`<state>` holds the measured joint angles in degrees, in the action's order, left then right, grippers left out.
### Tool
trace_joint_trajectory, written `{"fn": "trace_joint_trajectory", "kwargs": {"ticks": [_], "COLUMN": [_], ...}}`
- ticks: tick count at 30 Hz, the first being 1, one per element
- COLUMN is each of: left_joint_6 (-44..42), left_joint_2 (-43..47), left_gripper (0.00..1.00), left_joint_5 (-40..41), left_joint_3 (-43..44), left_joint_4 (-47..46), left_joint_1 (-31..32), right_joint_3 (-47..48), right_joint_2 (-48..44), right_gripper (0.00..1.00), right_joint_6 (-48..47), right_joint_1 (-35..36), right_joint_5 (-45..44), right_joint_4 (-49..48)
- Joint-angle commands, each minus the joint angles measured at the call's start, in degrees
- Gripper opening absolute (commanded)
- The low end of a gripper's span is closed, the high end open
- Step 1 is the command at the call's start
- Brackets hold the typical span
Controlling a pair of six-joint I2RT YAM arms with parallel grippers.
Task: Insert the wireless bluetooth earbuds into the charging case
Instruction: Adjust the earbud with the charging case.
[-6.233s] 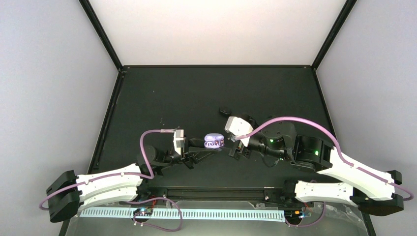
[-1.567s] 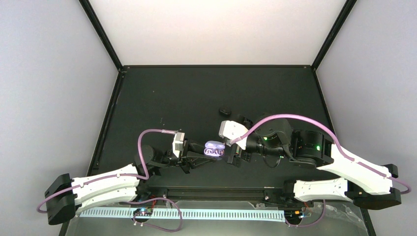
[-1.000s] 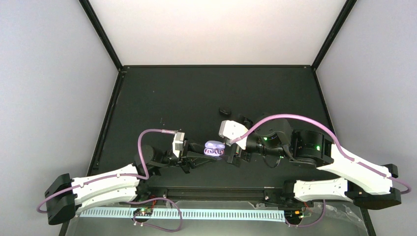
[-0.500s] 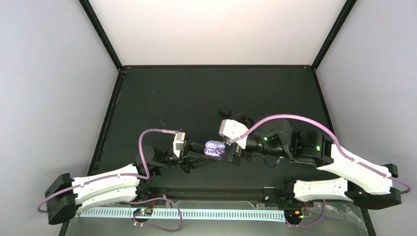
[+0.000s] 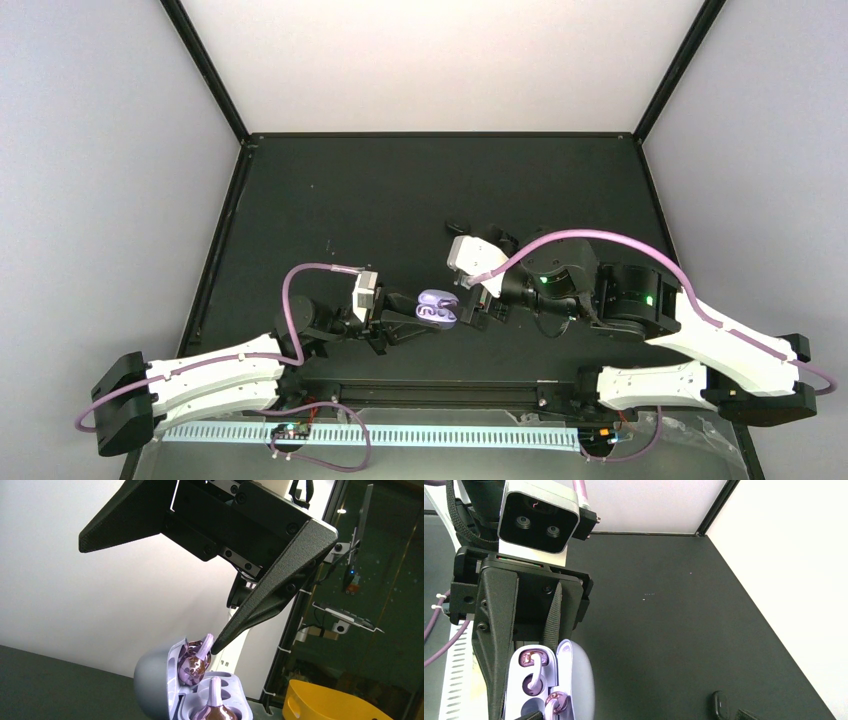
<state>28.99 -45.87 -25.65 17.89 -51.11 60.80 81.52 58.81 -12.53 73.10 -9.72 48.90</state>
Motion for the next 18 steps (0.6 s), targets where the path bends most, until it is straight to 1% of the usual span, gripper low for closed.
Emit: {"fn": "trace_joint_trajectory", "kwargs": {"ticks": [1, 9, 13, 16, 18], "left_joint_6": [-0.2, -0.1, -0.1, -0.1, -0.2], "left_joint_2": [0.1, 0.1, 0.3, 0.6, 0.8], "left_gripper": [0.02, 0.02, 0.01, 0.02, 0.02], "left_joint_5": [-0.3, 0.4, 1.0, 1.7, 1.8], "left_joint_3": [1.7, 1.4, 1.1, 0.6, 0.4], "left_joint_4": [-2.8, -3.3, -3.1, -2.8, -2.8], "left_joint_1": [0.3, 0.3, 0.3, 0.3, 0.3], "right_joint_3": [1.4, 2.7, 3.6, 5.1, 6.5], "right_joint_2": [-0.6, -1.0, -0.9, -1.3, -1.4], "right_gripper": [1.00, 1.00, 0.97, 0.91, 0.81], "right_joint_6": [0.7, 2.9, 4.5, 5.9, 6.7], "right_joint_1": [0.0, 0.0, -0.1, -0.1, -0.1], "right_joint_5": [1.3, 3.2, 3.6, 7.3, 10.5], "right_joint_4": [-0.4, -0.8, -0.5, -0.2, 0.5]}}
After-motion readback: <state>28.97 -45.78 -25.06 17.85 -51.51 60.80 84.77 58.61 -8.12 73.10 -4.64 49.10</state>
